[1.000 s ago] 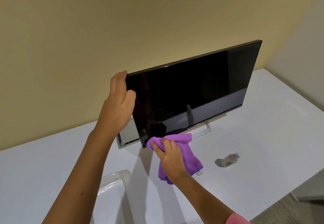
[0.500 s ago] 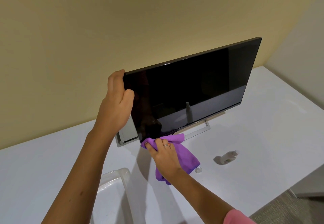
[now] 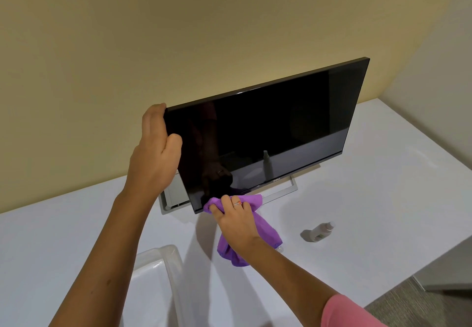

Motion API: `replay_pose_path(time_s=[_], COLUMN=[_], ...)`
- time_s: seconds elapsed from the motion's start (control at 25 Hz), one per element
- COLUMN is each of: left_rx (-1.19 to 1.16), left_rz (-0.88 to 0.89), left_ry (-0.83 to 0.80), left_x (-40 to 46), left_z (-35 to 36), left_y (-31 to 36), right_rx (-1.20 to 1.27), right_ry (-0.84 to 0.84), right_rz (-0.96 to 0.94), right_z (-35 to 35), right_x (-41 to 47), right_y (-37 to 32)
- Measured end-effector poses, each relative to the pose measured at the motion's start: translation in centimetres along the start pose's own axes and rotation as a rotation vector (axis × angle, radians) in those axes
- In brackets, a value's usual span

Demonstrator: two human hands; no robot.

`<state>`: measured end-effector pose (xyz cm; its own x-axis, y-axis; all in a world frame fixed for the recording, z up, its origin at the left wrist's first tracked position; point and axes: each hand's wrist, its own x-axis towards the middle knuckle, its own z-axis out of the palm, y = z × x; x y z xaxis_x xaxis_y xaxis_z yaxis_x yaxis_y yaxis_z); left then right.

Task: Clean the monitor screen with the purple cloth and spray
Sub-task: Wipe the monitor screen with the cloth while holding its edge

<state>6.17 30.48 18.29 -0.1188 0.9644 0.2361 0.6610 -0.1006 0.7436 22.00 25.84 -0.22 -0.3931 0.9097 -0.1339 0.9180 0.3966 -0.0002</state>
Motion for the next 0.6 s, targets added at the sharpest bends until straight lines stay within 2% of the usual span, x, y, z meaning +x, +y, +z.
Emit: replay_pose_path(time_s=[0.32,0.6], left_rx=[-0.013,0.041], left_rz=[-0.047,-0.081], left_ry=[0.049,0.126], left_x=[-0.3,-0.2], left_z=[0.8,1.6], left_y=[0.9,1.9], right_rx=[-0.026,-0.003], right_ry=[-0.018,-0.007], right_rz=[0.084,0.082], right_z=[-0.2,-1.1], right_x=[-0.4,0.1], right_y=[8.0,12.7])
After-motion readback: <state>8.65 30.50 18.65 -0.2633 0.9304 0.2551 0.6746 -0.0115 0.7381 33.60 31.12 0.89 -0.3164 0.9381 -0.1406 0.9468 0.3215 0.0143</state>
